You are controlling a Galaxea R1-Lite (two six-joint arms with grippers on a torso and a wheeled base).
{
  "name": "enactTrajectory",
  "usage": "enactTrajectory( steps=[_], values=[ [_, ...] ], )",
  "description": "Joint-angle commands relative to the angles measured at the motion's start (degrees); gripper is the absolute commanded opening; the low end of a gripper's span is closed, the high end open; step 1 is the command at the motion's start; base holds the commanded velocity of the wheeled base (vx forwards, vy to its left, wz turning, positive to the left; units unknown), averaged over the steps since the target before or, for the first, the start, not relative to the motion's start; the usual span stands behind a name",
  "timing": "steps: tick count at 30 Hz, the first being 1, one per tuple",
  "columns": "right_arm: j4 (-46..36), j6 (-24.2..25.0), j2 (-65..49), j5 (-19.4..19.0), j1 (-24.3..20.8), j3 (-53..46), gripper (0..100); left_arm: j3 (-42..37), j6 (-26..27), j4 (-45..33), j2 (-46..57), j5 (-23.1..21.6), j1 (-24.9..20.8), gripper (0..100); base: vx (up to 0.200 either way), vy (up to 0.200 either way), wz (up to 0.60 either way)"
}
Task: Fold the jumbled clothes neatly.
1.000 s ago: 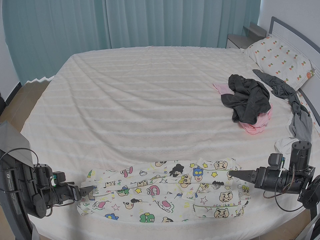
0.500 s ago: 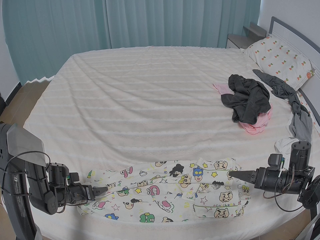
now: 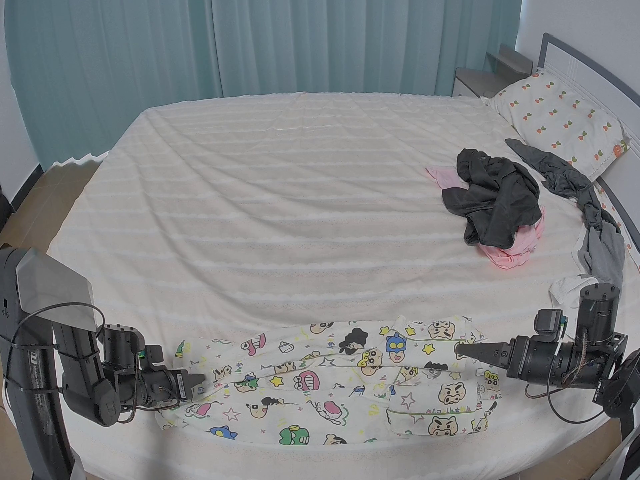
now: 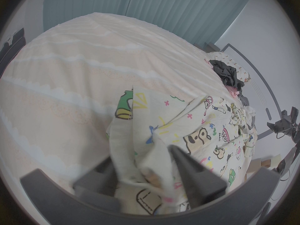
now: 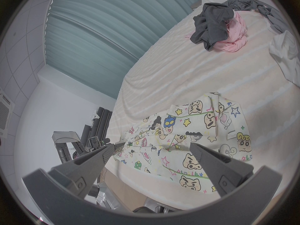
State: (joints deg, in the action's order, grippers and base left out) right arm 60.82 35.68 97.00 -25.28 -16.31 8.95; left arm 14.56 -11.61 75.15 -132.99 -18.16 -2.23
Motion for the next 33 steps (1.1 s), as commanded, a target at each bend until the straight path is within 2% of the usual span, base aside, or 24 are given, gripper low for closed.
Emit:
enactTrajectory(
  steps=[1,12,21,26,29,32,33],
  values=[
    [0.2,-0.1,1.3,0.0,0.2,0.0,100,-0.8,-0.2,0.0,2.6,0.0,0.4,0,0.0,0.0,0.0],
    [0.2,0.0,1.3,-0.1,1.3,0.2,100,-2.8,-1.1,-3.5,10.2,-0.7,3.1,0,0.0,0.0,0.0],
    [0.2,0.0,1.3,-0.1,1.3,0.2,100,-0.6,-1.4,-4.0,10.4,-2.0,8.6,0,0.0,0.0,0.0],
    [0.2,0.0,1.3,-0.1,1.3,0.2,100,0.0,-1.4,-4.1,10.5,-2.0,10.1,0,0.0,0.0,0.0],
    [0.2,0.0,1.3,-0.1,1.3,0.2,100,1.4,-1.4,-4.8,11.6,-2.6,13.0,0,0.0,0.0,0.0],
    [0.2,0.0,1.3,-0.7,1.5,0.2,100,4.7,-1.5,-13.2,15.0,-6.8,18.1,0,0.0,0.0,0.0],
    [0.2,0.0,1.3,-0.7,1.5,0.2,100,4.7,-1.5,-13.2,15.0,-6.8,18.1,0,0.0,0.0,0.0]
  ],
)
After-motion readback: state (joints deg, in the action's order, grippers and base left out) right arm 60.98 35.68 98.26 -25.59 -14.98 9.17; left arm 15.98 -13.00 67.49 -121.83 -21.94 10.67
